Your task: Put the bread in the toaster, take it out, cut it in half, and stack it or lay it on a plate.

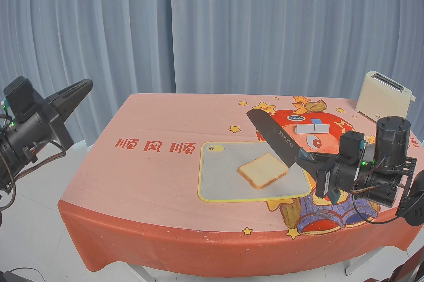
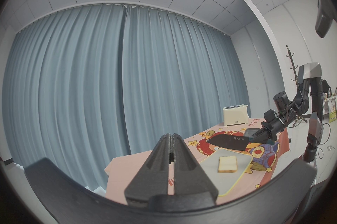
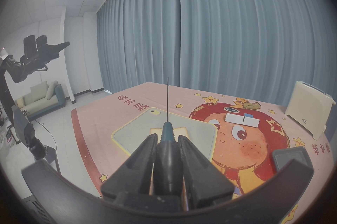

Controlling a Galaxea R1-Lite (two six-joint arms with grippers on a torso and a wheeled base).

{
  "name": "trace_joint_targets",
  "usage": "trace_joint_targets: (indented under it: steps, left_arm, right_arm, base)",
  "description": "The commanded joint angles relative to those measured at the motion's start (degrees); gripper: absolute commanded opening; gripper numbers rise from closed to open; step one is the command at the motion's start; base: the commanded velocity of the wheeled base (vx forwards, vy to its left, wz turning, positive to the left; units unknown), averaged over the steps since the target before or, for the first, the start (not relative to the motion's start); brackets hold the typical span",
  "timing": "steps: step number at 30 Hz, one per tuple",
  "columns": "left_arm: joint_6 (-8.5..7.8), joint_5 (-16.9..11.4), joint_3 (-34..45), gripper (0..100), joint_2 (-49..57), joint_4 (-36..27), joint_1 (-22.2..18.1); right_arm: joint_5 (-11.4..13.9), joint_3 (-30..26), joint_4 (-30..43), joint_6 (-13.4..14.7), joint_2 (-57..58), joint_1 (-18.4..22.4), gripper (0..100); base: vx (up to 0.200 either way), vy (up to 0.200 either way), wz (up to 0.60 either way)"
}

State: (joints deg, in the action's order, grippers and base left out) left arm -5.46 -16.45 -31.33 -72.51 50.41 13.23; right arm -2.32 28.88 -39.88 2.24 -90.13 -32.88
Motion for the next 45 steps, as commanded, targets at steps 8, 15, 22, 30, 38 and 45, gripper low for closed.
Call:
trace_joint_targets:
  steps: [8, 15, 22, 30, 38, 45]
  left_arm:
    - [0.63, 0.0, -14.8, 0, -10.7, -6.6, 7.4]
    - [3.88, 1.6, -21.5, 0, -11.3, -15.7, 9.0]
    - [10.65, 2.0, -22.3, 0, -11.3, -18.1, 9.0]
    - [16.45, 3.2, -23.1, 0, -12.6, -17.9, 8.9]
    - [14.87, 2.6, -22.9, 0, -13.2, -18.4, 9.0]
    - [9.77, 1.4, -20.2, 0, -15.2, -17.9, 9.1]
  right_arm:
    - [-0.4, 0.0, -0.4, 0.0, -1.6, 0.0, 0]
    - [-0.5, 0.0, -0.6, 0.0, -3.1, -0.3, 0]
    - [-1.0, 0.2, -0.6, 0.0, -3.1, -0.3, 0]
    - [-1.6, 0.2, -0.6, 0.0, -3.0, -0.4, 0]
    - [-1.6, 0.0, -0.5, 0.0, -3.2, -0.8, 0]
    - [-1.7, -0.1, 0.0, 0.0, -3.0, -0.8, 0]
  base:
    - [0.0, 0.0, 0.0]
    - [0.0, 0.0, 0.0]
    - [0.0, 0.0, 0.0]
    - [0.0, 0.0, 0.0]
    - [0.0, 0.0, 0.0]
    - [0.0, 0.0, 0.0]
